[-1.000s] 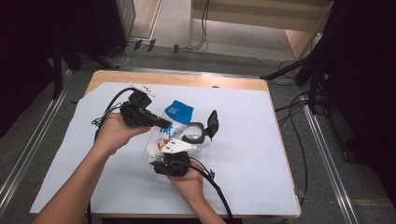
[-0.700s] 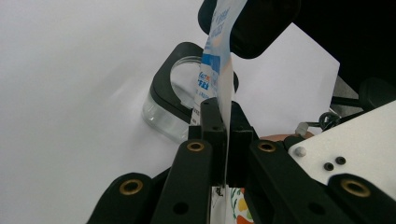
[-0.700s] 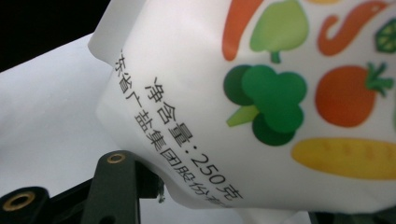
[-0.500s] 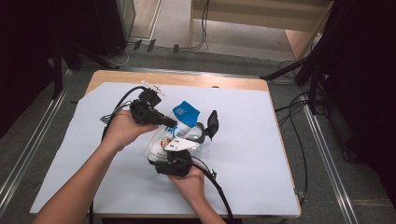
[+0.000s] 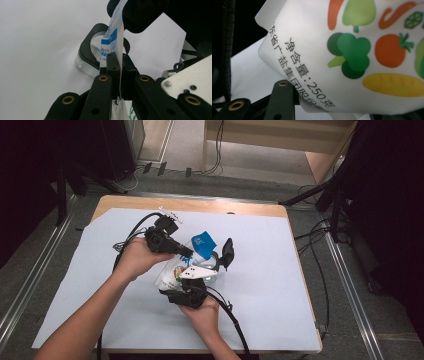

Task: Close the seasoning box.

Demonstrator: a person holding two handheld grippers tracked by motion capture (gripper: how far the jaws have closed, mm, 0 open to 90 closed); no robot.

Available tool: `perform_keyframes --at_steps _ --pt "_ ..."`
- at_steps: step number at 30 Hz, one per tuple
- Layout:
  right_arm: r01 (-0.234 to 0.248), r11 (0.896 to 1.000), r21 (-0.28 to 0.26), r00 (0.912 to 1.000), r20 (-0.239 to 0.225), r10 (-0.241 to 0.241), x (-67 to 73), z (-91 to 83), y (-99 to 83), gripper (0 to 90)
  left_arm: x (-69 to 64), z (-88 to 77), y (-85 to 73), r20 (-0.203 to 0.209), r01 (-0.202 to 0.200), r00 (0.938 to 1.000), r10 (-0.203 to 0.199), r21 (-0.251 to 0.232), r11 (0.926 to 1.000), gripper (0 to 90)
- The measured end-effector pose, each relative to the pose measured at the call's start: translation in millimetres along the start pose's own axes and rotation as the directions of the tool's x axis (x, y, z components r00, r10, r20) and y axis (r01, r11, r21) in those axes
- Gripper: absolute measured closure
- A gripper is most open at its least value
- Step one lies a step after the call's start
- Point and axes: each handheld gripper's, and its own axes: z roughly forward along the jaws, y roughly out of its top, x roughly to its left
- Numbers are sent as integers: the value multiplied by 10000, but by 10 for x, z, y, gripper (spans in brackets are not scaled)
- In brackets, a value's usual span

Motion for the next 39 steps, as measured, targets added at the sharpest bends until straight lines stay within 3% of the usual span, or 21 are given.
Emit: perform_keyframes --at_steps 8,15,21,26,34,39 --pt "-649 9972 -360 9973 -373 636 -26 -45 26 582 7 21 -2 102 68 9999 -67 -91 9999 841" --pt "-455 9986 -282 9986 -275 447 -19 -39 36 570 -21 59 4 -136 -25 9999 26 84 10000 900" --pt "-381 9991 -199 9990 -253 376 -13 -31 44 520 -36 81 24 -241 142 9996 -141 28 9999 900" --pt "-666 9975 -240 9973 -332 658 -31 -43 56 576 -39 93 29 -311 98 9995 -97 55 9999 900" --pt "-1284 9905 -492 9896 -714 1247 -40 -69 72 593 -23 84 -4 2 127 9999 -127 38 9999 850" --pt "-1307 9898 -561 9895 -697 1267 -41 -66 67 593 -23 55 -34 30 173 9998 -173 65 9998 845"
